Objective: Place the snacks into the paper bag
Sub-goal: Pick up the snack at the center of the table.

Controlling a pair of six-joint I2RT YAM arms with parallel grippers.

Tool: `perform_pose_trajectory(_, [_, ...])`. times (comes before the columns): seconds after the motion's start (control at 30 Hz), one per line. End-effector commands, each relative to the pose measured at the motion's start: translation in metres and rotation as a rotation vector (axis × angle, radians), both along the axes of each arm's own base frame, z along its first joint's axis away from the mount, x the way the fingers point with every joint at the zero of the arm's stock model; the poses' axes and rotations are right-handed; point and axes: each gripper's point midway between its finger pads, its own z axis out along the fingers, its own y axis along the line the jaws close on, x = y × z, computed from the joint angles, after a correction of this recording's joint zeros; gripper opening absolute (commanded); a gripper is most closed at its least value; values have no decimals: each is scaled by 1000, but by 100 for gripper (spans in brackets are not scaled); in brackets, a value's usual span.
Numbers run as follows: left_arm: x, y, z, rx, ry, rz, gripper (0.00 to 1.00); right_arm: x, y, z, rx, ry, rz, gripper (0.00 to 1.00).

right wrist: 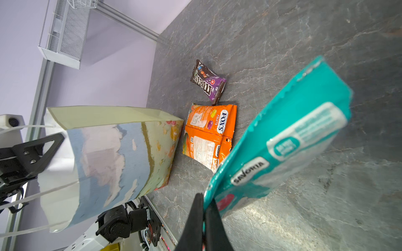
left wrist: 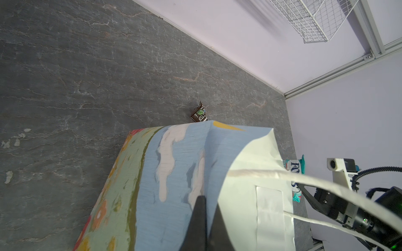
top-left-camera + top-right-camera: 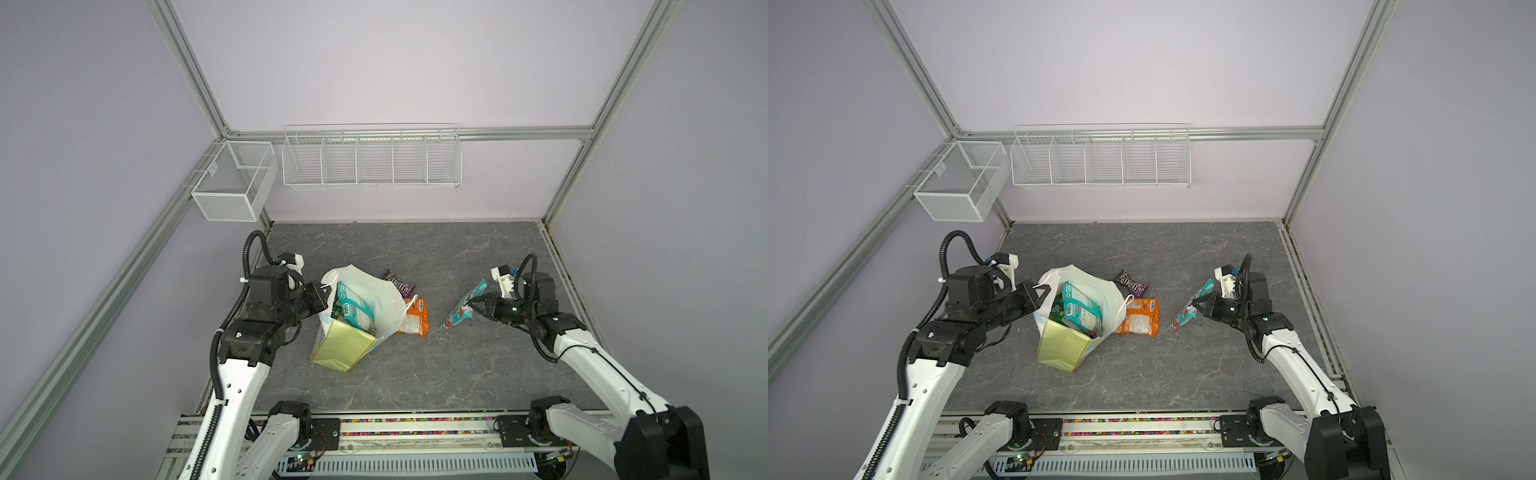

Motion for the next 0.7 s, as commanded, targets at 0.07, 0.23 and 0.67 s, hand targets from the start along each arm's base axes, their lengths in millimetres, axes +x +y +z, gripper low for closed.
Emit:
perform_pose_trajectory(0.07, [-1,-3,17,-39,-61,-4,0,-1,2,42,29,-97,5,7])
perform_pose_trajectory(0.23, [-1,-2,17,-40,-60,-3,0,-13,14,69,49,-149,47,7])
perform_pose_trajectory(0.67, [-1,-2,14,-39,-56,0,0,-25,32,120,55,-255,94,7])
